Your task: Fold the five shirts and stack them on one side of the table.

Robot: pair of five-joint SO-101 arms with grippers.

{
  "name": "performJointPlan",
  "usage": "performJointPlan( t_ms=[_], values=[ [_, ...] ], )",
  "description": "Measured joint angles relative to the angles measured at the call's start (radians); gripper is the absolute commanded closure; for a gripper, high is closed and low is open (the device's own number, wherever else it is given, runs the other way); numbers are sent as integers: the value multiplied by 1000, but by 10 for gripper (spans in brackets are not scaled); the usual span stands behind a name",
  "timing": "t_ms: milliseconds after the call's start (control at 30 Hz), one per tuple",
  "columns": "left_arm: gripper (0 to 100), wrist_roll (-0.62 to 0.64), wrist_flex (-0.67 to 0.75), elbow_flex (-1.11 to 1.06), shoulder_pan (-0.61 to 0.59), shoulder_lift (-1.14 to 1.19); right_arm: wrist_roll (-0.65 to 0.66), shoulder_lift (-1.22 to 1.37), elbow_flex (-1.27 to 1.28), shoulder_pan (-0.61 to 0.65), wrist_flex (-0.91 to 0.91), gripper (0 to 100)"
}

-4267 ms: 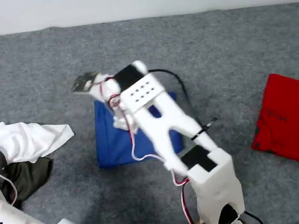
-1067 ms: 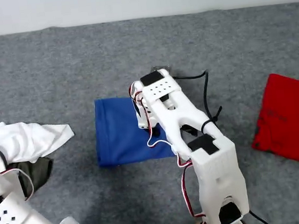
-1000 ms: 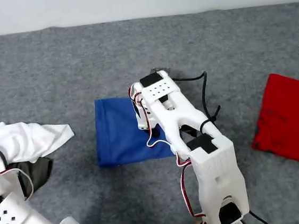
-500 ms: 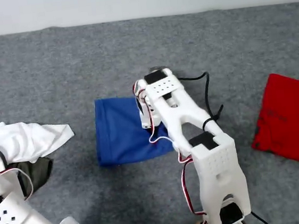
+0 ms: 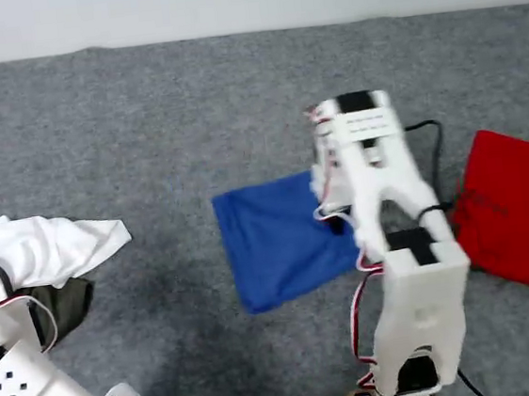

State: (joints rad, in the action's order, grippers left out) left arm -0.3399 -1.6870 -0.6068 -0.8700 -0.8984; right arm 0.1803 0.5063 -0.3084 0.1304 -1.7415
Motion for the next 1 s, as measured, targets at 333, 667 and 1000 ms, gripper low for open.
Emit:
performJointPlan(
  t_ms=[333, 667, 1000],
  values=[
    [993, 0, 2, 0, 0, 0, 769, -6, 2, -161, 284, 989],
    [993, 0, 2, 0, 0, 0, 1003, -6, 2, -124, 509, 962],
    [993, 0, 2, 0, 0, 0, 993, -37, 2, -121, 514, 839]
  ],
)
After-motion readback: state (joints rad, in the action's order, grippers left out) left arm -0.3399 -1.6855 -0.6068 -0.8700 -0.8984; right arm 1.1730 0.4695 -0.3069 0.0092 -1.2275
